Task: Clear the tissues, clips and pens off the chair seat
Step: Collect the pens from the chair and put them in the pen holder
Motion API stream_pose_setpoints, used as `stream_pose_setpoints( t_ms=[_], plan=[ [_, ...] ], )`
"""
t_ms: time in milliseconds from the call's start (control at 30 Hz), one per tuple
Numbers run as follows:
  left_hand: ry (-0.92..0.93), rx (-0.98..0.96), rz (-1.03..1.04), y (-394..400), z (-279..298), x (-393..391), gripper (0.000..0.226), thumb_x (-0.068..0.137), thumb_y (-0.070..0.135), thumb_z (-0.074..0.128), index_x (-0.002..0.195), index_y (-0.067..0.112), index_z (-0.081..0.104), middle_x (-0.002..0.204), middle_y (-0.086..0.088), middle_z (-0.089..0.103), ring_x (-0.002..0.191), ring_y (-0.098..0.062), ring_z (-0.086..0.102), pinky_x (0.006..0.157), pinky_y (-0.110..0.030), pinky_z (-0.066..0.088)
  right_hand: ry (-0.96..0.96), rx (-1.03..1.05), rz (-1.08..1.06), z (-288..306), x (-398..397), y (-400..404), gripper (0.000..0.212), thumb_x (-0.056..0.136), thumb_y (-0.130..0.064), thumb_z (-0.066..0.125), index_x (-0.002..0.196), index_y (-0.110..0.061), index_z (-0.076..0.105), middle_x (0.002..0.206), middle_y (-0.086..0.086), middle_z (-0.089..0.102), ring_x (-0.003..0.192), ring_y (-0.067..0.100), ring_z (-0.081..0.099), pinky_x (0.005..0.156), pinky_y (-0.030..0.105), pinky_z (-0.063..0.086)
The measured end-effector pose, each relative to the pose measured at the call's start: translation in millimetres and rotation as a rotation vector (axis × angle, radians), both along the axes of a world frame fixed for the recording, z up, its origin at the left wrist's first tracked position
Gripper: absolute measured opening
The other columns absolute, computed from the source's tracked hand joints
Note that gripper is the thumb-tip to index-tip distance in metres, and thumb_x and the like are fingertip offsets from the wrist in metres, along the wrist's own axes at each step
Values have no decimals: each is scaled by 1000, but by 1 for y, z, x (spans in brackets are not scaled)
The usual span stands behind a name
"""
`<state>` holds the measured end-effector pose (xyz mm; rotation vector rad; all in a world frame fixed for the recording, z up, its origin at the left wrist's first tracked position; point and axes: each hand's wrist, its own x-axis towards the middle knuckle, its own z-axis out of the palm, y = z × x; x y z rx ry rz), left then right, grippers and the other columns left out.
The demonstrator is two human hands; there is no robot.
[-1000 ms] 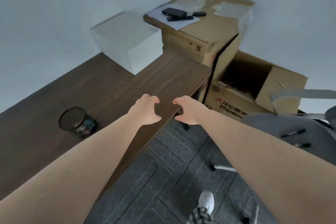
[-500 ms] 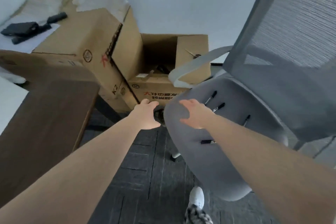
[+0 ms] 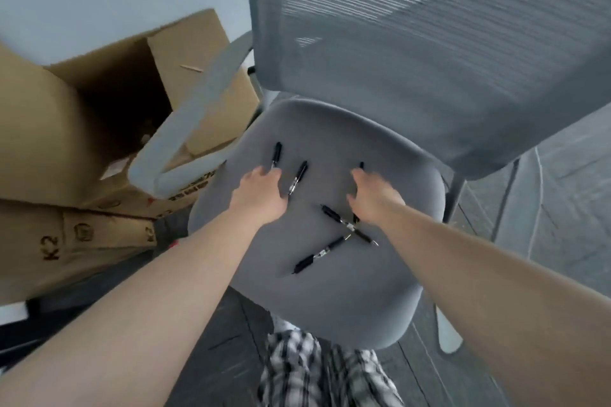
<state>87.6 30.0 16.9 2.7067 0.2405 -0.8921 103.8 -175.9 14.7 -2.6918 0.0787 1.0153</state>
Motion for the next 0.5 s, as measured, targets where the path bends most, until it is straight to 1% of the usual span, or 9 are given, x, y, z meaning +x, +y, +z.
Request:
stream_pose_setpoints(
  t_ms=[67,167,233,300,367,400,433,500],
  plan=[
    [-15,-9,-10,-7,-19,20,46,89,32,52,133,18,45,136,-12,43,127,-36,40,97,-49,44,-6,-24,-69,-17,7,-6,44,95,-28,49,136,-17,36,130,18,45,120,40,48,93,46,45],
    [-66,7,-16,-12,-44,39,40,91,31,51,126,12,50,132,-15,43,123,-39,41,96,-49,43,-31,-50,-135,-44,15,-8,38,95,-25,51,128,-12,39,125,19,50,116,40,51,84,43,46],
    [-98,-1,9,-11,-61,45,43,92,30,51,129,10,45,134,-17,41,122,-41,41,96,-50,41,-41,-55,-177,-59,18,-5,37,94,-25,53,126,-12,40,122,18,52,114,39,52,80,41,44],
    [-110,-3,44,-8,-76,48,56,91,30,54,138,10,33,136,-17,39,123,-41,39,95,-51,41,-44,-67,-219,-70,20,-1,42,93,-26,55,130,-12,37,123,17,51,115,39,51,80,41,44],
    [-104,11,53,-6,-88,51,70,90,29,57,145,11,20,139,-17,36,126,-40,37,96,-51,40,-56,-84,-261,-79,23,4,48,92,-20,57,134,-12,34,125,17,50,117,38,49,82,42,45],
    [-110,17,53,-5,-92,53,72,89,26,58,146,9,18,141,-16,35,127,-39,36,97,-51,40,-64,-91,-279,-82,25,5,49,91,-15,57,135,-12,34,126,17,50,118,37,48,84,42,45],
    [-126,18,55,-6,-96,55,71,89,22,59,145,7,19,141,-16,34,127,-38,36,97,-50,40,-72,-99,-294,-86,27,6,50,90,-9,56,135,-11,34,127,16,49,119,36,47,85,42,45],
    [-169,20,74,-7,-101,59,58,87,11,57,136,2,30,137,-17,37,124,-39,40,94,-48,41,-77,-99,-331,-90,32,6,51,86,-1,54,133,-7,35,127,17,50,120,36,47,88,41,45]
  ],
)
